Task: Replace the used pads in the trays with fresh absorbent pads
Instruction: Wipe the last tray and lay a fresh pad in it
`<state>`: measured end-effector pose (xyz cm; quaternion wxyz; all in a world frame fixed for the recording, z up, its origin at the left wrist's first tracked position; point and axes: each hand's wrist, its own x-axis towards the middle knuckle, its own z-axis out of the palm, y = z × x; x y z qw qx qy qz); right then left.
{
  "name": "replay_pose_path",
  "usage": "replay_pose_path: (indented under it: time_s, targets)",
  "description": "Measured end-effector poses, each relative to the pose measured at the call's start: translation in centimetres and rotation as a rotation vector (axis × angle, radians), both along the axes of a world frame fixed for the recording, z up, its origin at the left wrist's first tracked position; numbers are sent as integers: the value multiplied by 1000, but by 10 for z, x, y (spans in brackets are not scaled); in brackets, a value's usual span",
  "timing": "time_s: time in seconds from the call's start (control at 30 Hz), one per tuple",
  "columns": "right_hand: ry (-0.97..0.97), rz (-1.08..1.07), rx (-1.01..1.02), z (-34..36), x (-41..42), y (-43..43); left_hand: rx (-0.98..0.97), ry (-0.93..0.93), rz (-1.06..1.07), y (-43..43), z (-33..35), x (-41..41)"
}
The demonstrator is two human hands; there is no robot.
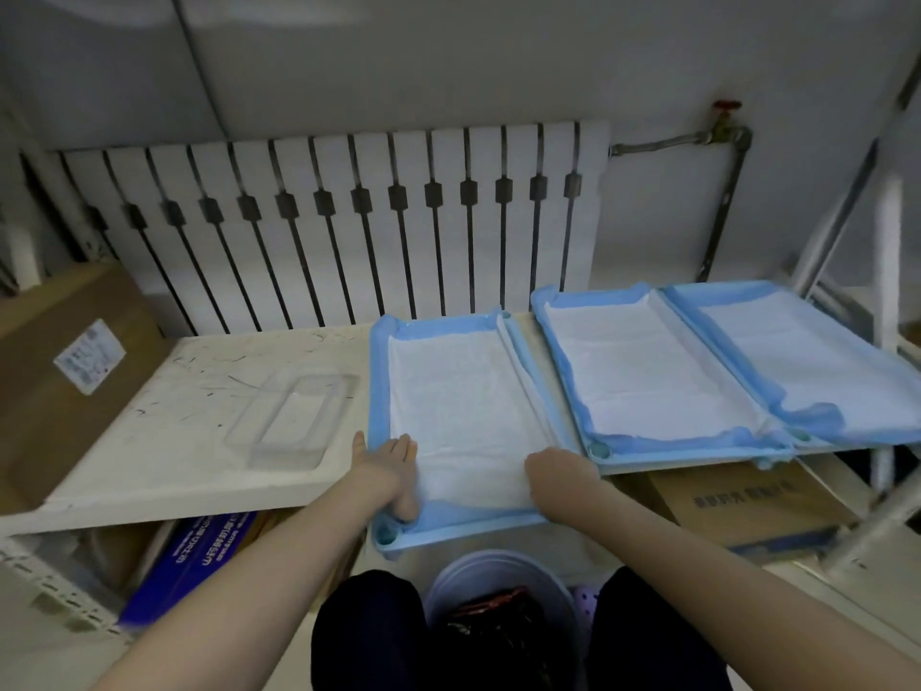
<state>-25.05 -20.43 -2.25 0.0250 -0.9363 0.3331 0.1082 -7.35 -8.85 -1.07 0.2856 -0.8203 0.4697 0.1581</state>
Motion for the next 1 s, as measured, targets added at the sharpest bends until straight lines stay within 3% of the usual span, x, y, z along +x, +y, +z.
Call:
replay_pose_path:
  time_s: [0.17, 0.3, 0.4, 0.57, 0.83, 1.0]
  targets:
    - [63, 119, -27, 3, -13, 18, -342, -21, -98, 17, 2, -16]
    - [59, 188, -11, 9, -19, 17, -349, 96, -53, 34, 2, -20]
    - [98, 304, -133, 10, -28, 15, -444, 184, -142, 41, 8, -34]
    - [16, 325, -170, 8, -36, 10, -434, 5, -378, 42, 1, -46]
    - [-172, 275, -196, 12, -21, -28, -543, -131, -263, 11, 7, -39]
    - [-180, 269, -157, 3, -11, -46, -538, -133, -240, -7, 1, -43]
